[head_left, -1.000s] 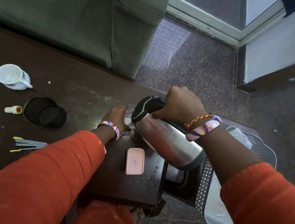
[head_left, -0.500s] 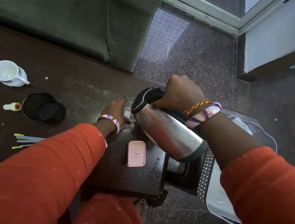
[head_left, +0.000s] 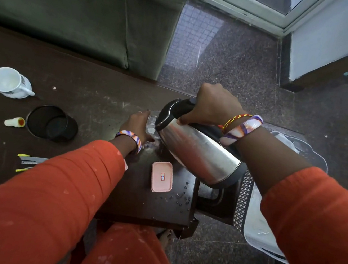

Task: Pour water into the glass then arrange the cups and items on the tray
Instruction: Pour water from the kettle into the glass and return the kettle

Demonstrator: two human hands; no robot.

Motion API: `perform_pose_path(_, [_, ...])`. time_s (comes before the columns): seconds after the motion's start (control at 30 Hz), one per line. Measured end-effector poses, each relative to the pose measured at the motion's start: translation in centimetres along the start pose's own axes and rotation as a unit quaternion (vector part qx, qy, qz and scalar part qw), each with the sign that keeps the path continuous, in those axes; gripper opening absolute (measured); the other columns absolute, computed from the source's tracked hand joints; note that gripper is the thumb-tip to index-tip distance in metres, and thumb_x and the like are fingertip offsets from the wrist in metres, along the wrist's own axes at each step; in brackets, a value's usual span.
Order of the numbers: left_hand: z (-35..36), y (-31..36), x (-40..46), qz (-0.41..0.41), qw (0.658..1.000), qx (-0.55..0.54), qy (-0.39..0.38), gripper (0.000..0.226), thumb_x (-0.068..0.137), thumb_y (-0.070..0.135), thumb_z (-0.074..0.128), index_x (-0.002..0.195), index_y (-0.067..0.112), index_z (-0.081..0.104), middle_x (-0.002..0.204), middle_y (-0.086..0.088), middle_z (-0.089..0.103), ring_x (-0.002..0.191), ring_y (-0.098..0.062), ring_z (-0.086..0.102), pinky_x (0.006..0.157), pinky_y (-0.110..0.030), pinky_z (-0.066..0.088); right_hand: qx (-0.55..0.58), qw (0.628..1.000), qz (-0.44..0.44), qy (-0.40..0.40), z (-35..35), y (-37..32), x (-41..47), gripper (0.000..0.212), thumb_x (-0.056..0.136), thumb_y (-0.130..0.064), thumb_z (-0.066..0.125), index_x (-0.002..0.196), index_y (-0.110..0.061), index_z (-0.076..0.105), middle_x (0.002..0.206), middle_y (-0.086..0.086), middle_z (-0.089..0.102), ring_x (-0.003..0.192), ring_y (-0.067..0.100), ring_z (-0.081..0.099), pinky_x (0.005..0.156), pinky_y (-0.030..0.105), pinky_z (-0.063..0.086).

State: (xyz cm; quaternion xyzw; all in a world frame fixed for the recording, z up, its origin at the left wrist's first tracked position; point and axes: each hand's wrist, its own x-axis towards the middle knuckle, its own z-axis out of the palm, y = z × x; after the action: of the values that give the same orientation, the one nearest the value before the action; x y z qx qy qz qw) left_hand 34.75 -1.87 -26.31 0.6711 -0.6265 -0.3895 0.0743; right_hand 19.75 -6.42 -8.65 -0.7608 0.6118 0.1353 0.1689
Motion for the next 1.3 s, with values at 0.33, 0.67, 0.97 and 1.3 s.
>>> perform_pose_path(0.33, [-0.1,0.1,-0.2,-0.003,1.0,0.005,0.004,0.095,0.057,0.02,0.087,0.137,0.003,0.039,0.136,-0.023,0.05,0.126,-0.037,0.048,0.104,-0.044,0.042,0.0,1.0,0.002,0.0,-0.1,0.1,-0.1,0.058,0.056,-0.053,0.078,0.054,-0.021,0.03,0.057,-0.005,0.034,0.065,0.024,0.044,0.054,0.026,0.031])
perform_pose_path(0.67, [-0.2,0.2,-0.1,0.003,1.0,0.031,0.0,0.094,0.059,0.022,0.086,0.137,0.001,0.038,0.134,-0.025,0.051,0.125,-0.038,0.049,0.104,-0.041,0.041,-0.001,1.0,0.011,0.002,-0.4,0.0,-0.2,0.056,0.055,-0.054,0.078,0.054,-0.02,0.033,0.056,-0.004,0.037,0.054,0.017,0.041,0.044,0.022,0.026])
perform_pose_path(0.97, [-0.2,0.4,-0.3,-0.001,0.998,0.057,-0.012,0.095,0.063,0.023,0.083,0.14,0.001,0.032,0.133,-0.027,0.05,0.125,-0.041,0.047,0.104,-0.043,0.04,0.006,1.0,0.01,0.01,-0.7,-0.1,-0.7,0.056,0.054,-0.052,0.079,0.053,-0.019,0.034,0.056,-0.004,0.038,0.062,0.022,0.047,0.046,0.023,0.027])
perform_pose_path(1.3, [-1.2,0.5,-1.0,0.001,0.999,0.036,-0.006,0.096,0.073,0.016,0.075,0.146,-0.002,0.015,0.136,-0.029,0.047,0.128,-0.041,0.043,0.104,-0.039,0.033,0.038,0.999,0.022,0.018,-0.9,1.5,-2.2,0.056,0.053,-0.056,0.078,0.05,-0.016,0.039,0.052,-0.001,0.041,0.06,0.023,0.048,0.049,0.025,0.031])
